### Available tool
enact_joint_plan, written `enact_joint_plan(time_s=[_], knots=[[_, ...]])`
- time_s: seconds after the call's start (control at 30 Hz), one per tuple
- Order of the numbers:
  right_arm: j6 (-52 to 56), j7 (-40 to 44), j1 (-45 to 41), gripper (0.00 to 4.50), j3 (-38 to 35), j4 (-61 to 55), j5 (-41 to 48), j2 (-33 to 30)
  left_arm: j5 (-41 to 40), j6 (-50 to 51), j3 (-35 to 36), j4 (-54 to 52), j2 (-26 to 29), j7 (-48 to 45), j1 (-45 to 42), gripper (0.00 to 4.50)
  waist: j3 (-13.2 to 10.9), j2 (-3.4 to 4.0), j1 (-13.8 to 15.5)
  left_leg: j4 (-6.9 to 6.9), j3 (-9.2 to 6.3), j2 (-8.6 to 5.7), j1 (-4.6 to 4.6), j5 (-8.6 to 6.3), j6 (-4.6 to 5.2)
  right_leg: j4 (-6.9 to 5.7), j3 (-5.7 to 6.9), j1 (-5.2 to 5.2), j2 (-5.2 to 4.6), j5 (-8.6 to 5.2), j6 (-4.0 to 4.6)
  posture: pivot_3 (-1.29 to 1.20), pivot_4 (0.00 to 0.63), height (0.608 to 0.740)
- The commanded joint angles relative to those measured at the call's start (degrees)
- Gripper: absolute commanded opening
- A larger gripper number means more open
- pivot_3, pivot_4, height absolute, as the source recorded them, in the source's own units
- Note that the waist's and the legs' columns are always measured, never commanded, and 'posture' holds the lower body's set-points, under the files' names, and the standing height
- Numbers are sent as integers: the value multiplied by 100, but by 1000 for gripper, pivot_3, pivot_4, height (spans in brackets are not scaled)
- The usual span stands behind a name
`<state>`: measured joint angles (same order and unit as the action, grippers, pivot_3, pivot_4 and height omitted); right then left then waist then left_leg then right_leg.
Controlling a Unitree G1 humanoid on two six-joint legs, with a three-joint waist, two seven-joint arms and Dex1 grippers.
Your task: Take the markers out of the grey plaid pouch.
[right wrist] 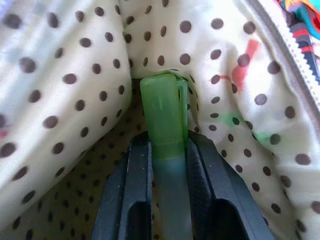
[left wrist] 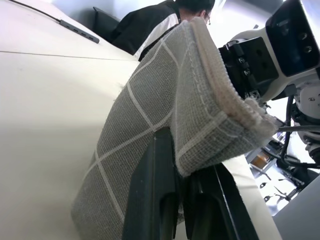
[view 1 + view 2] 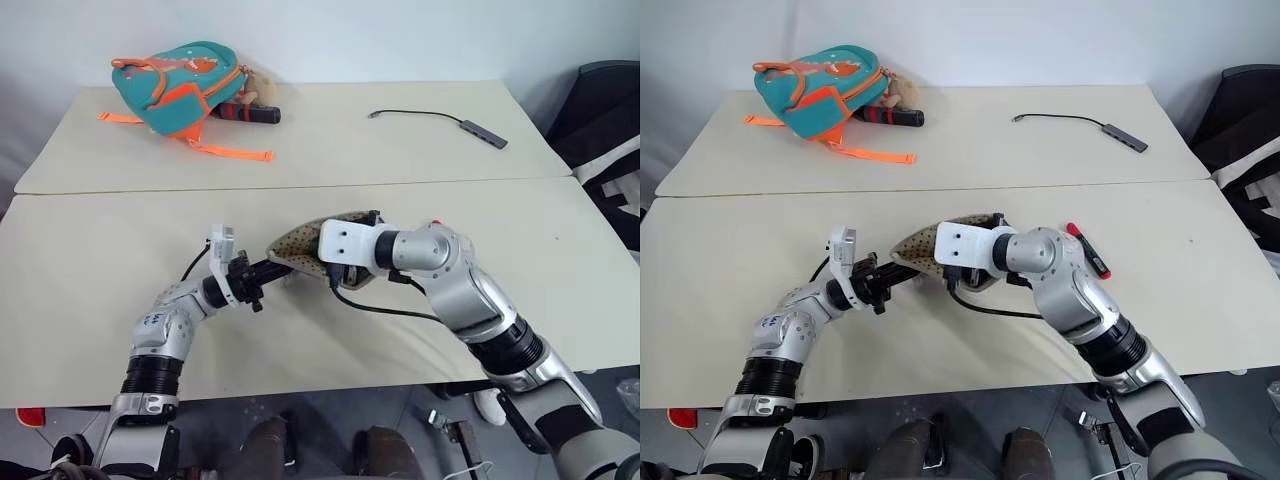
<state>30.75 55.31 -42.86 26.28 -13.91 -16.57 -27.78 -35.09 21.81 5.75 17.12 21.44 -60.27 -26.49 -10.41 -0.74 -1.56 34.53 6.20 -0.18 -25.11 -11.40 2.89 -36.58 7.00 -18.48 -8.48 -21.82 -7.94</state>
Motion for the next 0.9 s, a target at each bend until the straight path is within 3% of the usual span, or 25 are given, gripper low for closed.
enact_joint_plan(time_s=[0.03, 0.17, 0.5, 0.73, 0.9], knots=[[-170, 409, 214, 569, -363, -339, 651, -145, 225, -433, 504, 334, 331, 286, 5, 0, 3, -5, -3, 0, -1, 3, 1, 0, 0, 6, 3, 3, 1, 0, 0, 0, 150, 740], [-137, 448, 263, 568, -872, -588, 1498, 100, 358, -738, 490, 387, 247, 327, 27, 0, 3, -4, 1, -2, 0, 4, 4, 0, 0, 4, 7, 4, -2, 0, 0, 0, 150, 740], [-16, -212, 40, 567, -1157, -499, 1976, 490, 434, -826, 436, 312, 169, 319, 69, 0, 3, -4, 17, 0, -9, -1, -1, 0, 2, -1, 17, 4, -6, 0, 0, 0, 150, 740], [1336, -640, -331, 567, -2143, -969, 3504, 1123, 473, -852, 431, 289, 199, 314, 62, 0, 3, -4, 18, 0, -14, -2, -3, 1, 3, 0, 21, 6, -6, 0, 0, 0, 150, 740], [2607, -1351, -956, 567, -3487, -915, 4776, 1294, 612, -972, 459, 294, 394, 307, 22, 0, 3, -4, 18, -2, -18, -2, -4, 1, 2, -1, 23, 5, -6, 0, 0, 0, 150, 740]])
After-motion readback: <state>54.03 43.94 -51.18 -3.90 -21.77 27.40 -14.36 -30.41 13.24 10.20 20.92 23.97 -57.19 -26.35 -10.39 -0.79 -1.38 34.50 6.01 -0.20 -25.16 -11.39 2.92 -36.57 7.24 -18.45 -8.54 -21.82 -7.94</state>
